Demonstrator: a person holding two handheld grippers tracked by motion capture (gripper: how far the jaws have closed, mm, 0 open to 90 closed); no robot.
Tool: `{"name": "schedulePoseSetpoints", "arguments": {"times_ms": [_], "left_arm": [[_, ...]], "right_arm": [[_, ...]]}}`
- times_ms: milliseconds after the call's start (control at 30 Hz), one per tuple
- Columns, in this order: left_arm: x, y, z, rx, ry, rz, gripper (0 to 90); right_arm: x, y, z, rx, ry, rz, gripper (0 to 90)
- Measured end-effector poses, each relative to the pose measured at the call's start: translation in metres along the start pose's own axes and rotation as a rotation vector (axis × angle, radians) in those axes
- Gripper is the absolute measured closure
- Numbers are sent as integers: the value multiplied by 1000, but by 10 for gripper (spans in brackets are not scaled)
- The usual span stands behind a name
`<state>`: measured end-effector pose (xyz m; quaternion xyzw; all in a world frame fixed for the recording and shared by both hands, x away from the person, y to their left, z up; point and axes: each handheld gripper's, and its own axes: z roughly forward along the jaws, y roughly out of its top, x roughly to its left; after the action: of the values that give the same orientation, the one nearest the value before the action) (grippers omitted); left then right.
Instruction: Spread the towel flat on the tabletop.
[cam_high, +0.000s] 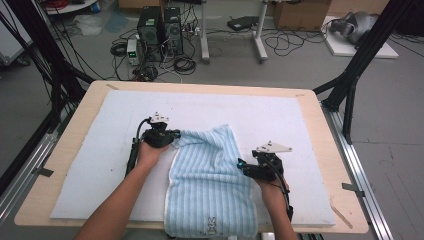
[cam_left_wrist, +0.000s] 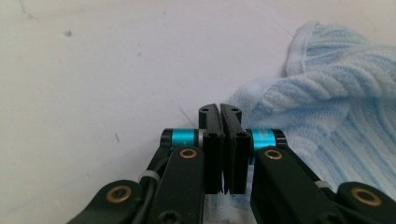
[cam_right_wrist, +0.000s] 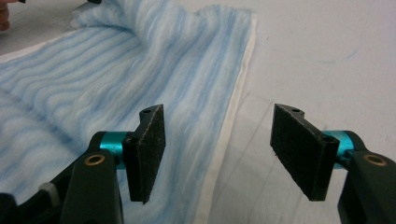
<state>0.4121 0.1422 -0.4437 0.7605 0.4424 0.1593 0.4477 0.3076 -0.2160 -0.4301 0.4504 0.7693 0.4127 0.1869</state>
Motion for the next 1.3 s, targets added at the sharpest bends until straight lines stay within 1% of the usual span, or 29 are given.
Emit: {"name": "schedulePoseSetpoints", "arguments": {"times_ms": [33,67,100,167,233,267,333,367,400,467,533,600,633,667,700,733,767,800,833,867,900,933,967,1033,1067,1133,1167,1233,1300], "left_arm": [[0,3,1,6,-2,6,873],[1,5,2,-1,7,23,872],[2,6,2,-19,18,21,872],[8,4,5,-17,39,3,872],[13,1,8,-13,55,-25,872],[13,1,8,-15,61,-27,871],[9,1,9,-31,87,-19,850],[8,2,9,-43,98,-24,770],[6,3,8,-54,111,-31,648],[4,5,4,-63,123,-28,515],[3,8,-3,-58,129,-9,454],[3,9,-11,-55,117,-8,446],[3,10,-14,-53,114,-2,446],[3,10,-18,-49,115,4,446],[4,10,-20,-50,114,2,446],[5,10,-21,-41,107,-4,446],[6,9,-22,-32,113,-4,446],[7,9,-22,-27,115,-8,446],[7,8,-22,-19,111,-17,446],[6,8,-21,-8,106,-15,446],[5,7,-21,1,97,-12,447],[2,7,-20,10,85,-7,448],[0,7,-20,18,76,3,450],[-7,8,-17,27,57,20,454],[-10,8,-15,28,52,28,456],[-17,7,-9,28,33,38,461],[-19,6,-6,32,27,46,462],[-22,4,0,43,30,51,462],[-24,1,8,70,38,55,462]], "right_arm": [[-2,5,3,7,-8,-3,369],[-5,10,7,8,-14,-6,375],[-8,17,11,5,-23,-1,385],[-14,30,21,10,-30,-1,397],[-16,42,33,26,-32,-11,414],[-15,49,41,43,-42,-28,422],[-15,57,54,53,-51,-58,431],[-15,61,61,64,-53,-59,432],[-15,65,67,75,-55,-65,433],[-15,71,81,92,-64,-81,435],[-14,76,95,113,-72,-97,441],[-14,78,108,127,-84,-102,458],[-15,78,115,138,-99,-94,463],[-16,77,121,160,-110,-93,483],[-19,76,125,137,-98,-67,560],[-21,77,126,130,-89,-63,638],[-21,78,126,132,-87,-84,739],[-21,78,127,135,-90,-122,836],[-21,79,127,140,-96,-145,859],[-21,80,128,146,-110,-156,866],[-23,81,127,151,-145,-164,868],[-27,81,126,147,-193,-165,868],[-32,80,123,141,-251,-142,867],[-45,78,115,142,-376,-77,852],[-51,76,112,149,-403,-38,817],[-60,73,106,144,-378,32,680],[-61,73,102,128,-357,40,657],[-60,73,95,97,-341,33,584],[-61,73,83,63,-302,37,529]]}}
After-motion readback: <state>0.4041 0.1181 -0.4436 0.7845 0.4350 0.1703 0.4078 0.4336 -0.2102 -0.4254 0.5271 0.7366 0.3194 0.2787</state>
